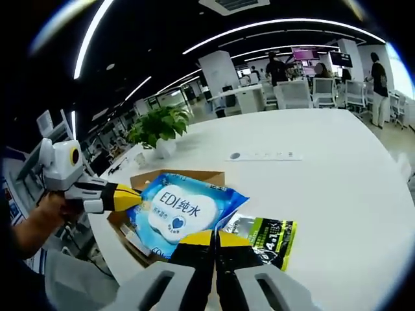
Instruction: Operate the shoe box by opening the lid, removing the specified soft item, and placing it in the target area until the item is outside and the box remains undamaged.
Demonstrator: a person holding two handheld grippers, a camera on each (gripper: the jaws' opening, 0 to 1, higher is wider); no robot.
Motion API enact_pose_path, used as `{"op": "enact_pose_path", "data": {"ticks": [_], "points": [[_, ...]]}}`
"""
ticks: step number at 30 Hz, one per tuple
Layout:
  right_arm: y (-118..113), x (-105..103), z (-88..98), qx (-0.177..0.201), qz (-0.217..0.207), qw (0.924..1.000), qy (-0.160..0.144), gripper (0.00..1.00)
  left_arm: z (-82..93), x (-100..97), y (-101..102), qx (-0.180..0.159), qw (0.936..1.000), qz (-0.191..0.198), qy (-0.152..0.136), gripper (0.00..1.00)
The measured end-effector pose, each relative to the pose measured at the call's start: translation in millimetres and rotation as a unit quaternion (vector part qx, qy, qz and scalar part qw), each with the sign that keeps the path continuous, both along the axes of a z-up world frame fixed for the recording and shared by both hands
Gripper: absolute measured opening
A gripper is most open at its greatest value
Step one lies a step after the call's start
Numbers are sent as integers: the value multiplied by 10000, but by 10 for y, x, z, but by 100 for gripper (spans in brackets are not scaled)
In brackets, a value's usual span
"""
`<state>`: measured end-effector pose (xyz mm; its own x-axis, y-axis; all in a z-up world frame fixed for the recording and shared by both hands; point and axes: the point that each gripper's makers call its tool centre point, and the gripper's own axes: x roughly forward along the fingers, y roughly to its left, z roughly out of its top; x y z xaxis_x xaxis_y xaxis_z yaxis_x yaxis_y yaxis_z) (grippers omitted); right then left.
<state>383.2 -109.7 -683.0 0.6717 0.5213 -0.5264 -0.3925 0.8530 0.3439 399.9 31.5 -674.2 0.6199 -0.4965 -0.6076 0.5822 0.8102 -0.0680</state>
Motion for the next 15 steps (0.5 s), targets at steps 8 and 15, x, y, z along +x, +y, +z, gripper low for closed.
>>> {"op": "enact_pose_path", "data": {"ticks": [8,15], "points": [[-95,-7,-16,12,-85,10000,28,0,-52,20,-129,1,10000,-75,21,0],[-212,43,-69,-48,-136,9999,49,0,-130,52,-249,-5,9999,-113,59,0]]}}
